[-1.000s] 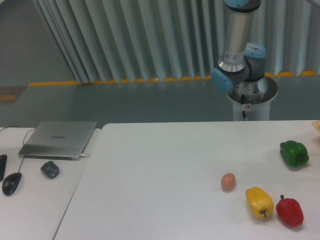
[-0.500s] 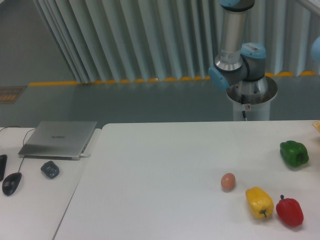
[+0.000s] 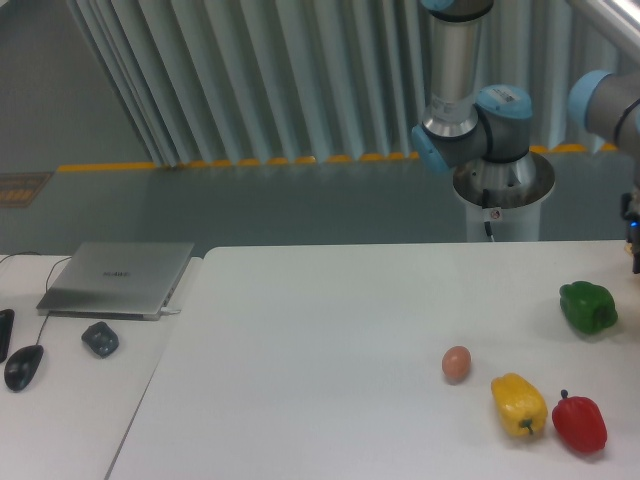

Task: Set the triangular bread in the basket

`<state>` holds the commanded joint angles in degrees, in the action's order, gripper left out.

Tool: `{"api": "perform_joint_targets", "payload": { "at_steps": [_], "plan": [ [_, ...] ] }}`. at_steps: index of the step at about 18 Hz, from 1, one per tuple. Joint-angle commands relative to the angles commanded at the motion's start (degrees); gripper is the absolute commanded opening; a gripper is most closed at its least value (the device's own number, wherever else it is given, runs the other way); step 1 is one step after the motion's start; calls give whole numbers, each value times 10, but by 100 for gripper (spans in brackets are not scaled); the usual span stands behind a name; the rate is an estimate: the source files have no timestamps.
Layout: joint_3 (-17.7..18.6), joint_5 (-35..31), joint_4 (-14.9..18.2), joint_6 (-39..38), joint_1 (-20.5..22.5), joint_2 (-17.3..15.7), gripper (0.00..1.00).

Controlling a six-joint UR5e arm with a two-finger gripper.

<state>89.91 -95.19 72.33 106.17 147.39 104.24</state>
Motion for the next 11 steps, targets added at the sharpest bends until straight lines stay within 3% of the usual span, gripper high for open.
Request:
{"api": "perform_joint_targets", "payload": {
  "at_steps": [11],
  "plan": [
    [5, 38, 0, -2, 4, 2, 100]
  ]
}}
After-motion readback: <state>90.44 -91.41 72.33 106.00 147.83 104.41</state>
